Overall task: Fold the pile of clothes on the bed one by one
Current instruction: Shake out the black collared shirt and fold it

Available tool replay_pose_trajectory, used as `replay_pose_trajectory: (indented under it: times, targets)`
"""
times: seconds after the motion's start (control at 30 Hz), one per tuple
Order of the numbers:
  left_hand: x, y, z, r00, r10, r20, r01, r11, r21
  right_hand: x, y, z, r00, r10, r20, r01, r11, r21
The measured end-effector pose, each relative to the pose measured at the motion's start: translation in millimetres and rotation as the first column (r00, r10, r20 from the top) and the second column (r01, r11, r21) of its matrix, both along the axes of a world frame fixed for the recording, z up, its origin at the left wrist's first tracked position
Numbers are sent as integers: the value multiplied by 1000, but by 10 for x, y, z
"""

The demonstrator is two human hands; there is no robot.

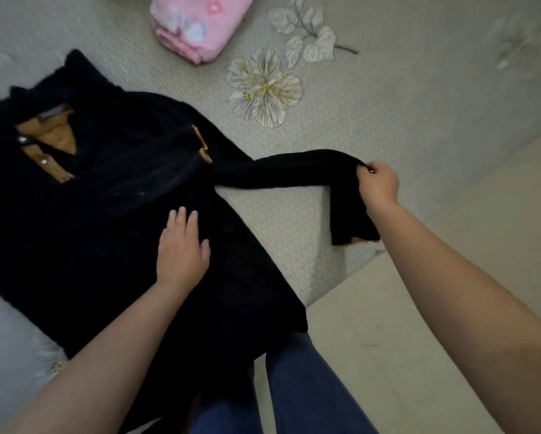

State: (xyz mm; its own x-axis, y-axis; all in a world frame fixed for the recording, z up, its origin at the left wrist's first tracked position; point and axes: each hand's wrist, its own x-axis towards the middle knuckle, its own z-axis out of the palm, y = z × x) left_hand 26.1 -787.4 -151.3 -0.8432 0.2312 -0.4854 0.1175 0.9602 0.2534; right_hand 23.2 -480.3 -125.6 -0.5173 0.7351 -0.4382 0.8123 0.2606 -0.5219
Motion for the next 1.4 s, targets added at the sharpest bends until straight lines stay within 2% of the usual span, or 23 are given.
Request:
replay_pose_trajectory:
  times: [0.1,0.17,0.3,0.47,0.5,0.53,0.6,0.63,0.67,0.7,0.77,0.83,0.9,0.93,1.0,1.07,1.13,1.2,1.23,1.27,1.33,1.4]
  targets:
    - [-187,184,144,995,89,-42,-90,996,-9,-239,-107,130,996,43,-77,-57,980,-190]
    - [-287,179,256,975,211,-76,-215,975,-52,-367,-275,239,993,57,-106,-92,926,-365]
    - [-357,-214,484,864,494,-93,-502,861,-84,-717,-808,477,989,-22,-146,-74,782,-619]
    - [-100,-1143,729,678,718,-158,-732,678,-60,-1114,-2116,668,978,-94,-184,-114,496,-861]
    - [-5,-1323,770,635,754,-166,-770,636,-55,-1117,-2435,701,981,-80,-174,-126,414,-902]
    - [99,-1486,804,593,786,-174,-803,594,-52,-1085,-2743,736,986,-42,-159,-140,291,-947]
    - [302,-1762,841,512,839,-184,-858,512,-48,-969,-3252,761,967,173,-187,-200,63,-978]
    - [388,-1876,843,475,861,-183,-879,474,-53,-907,-3425,717,924,315,-217,-235,19,-972]
    - [470,-1975,831,448,876,-178,-894,445,-60,-848,-3530,642,866,440,-236,-279,34,-960]
    - [542,-2049,803,435,885,-168,-900,430,-63,-803,-3563,572,815,533,-226,-330,106,-938]
    - [636,-2141,710,429,892,-143,-903,427,-47,-757,-3489,389,753,639,-154,-443,320,-837]
    - [629,-2165,584,444,888,-121,-895,444,-24,-741,-3284,180,687,716,-119,-607,477,-635]
    - [529,-2141,443,489,865,-111,-869,494,26,-739,-3007,38,561,817,-135,-803,498,-327]
    - [458,-2123,366,509,854,-104,-855,516,56,-755,-2873,-17,462,877,-130,-883,442,-157]
    - [301,-2084,195,556,829,-66,-824,560,89,-796,-2627,-134,233,972,28,-968,229,100]
    - [134,-2032,26,570,822,-7,-816,567,112,-824,-2445,-241,81,962,259,-981,31,191]
    - [-35,-1995,-109,515,857,-5,-849,510,137,-841,-2340,-330,45,936,349,-966,-48,255]
    - [-194,-2026,-207,393,919,-47,-902,394,175,-883,-2310,-394,90,943,320,-933,-33,358]
    - [-260,-2068,-240,358,931,-76,-913,365,182,-925,-2309,-413,98,941,324,-923,-35,382]
    - [-315,-2120,-259,355,928,-112,-912,371,177,-969,-2308,-425,69,929,364,-926,-76,370]
    - [-399,-2225,-263,366,918,-153,-900,391,193,-1047,-2286,-438,-62,877,477,-938,-215,273]
    - [-447,-2294,-201,339,932,-126,-898,360,252,-1099,-2241,-389,-170,825,538,-925,-322,202]
